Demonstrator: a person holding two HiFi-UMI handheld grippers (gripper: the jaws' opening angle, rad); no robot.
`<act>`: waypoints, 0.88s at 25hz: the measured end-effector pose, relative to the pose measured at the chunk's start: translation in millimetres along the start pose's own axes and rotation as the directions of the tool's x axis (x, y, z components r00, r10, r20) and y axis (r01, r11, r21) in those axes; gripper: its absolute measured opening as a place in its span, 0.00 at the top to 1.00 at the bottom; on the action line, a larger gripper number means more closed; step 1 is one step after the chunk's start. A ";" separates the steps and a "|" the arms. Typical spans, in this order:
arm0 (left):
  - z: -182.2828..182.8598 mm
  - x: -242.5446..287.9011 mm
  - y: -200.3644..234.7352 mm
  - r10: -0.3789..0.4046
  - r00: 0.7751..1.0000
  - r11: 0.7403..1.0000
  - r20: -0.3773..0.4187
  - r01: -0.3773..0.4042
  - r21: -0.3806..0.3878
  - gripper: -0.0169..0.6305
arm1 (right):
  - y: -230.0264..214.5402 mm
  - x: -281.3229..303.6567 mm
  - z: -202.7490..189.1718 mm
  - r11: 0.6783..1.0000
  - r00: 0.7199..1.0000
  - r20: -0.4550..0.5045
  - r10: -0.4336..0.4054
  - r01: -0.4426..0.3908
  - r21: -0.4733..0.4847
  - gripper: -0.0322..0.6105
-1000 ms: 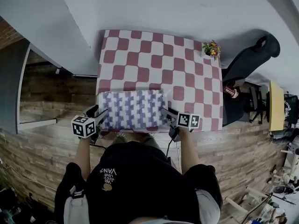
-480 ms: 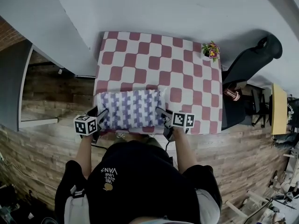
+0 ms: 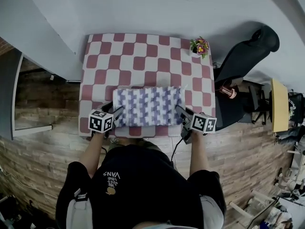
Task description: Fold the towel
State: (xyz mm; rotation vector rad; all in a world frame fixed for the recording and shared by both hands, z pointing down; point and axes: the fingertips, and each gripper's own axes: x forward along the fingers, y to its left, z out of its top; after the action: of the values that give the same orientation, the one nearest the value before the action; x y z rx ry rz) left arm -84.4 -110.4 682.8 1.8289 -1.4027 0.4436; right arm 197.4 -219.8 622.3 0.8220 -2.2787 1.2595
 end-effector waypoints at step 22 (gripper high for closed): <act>55.9 86.7 -145.1 -0.153 0.988 0.936 -0.033 0.155 0.315 0.59 | -122.6 -128.8 16.2 0.945 0.940 0.092 -0.328 0.328 0.020 0.84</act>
State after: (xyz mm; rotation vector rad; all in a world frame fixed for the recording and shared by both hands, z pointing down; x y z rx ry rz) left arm 69.1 -195.6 652.9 2.1742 -1.2236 0.6224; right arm 373.6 -246.8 612.5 1.2278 -2.0947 1.0925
